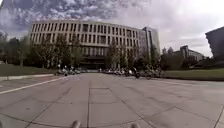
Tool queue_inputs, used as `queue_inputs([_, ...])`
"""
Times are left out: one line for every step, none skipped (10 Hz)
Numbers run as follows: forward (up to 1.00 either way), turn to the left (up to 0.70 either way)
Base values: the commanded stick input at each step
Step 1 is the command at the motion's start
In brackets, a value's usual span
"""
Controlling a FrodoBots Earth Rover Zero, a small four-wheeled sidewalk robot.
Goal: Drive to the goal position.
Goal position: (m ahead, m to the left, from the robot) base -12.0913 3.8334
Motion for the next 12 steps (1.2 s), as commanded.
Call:
queue_inputs([0.00,-0.70])
queue_inputs([0.00,-0.70])
queue_inputs([0.00,-0.70])
queue_inputs([0.00,-0.70])
queue_inputs([0.00,-0.70])
queue_inputs([0.00,-0.70])
queue_inputs([0.00,-0.70])
queue_inputs([0.00,-0.70])
queue_inputs([0.00,-0.70])
queue_inputs([0.00,-0.70])
queue_inputs([0.00,-0.70])
queue_inputs([0.00,-0.70])
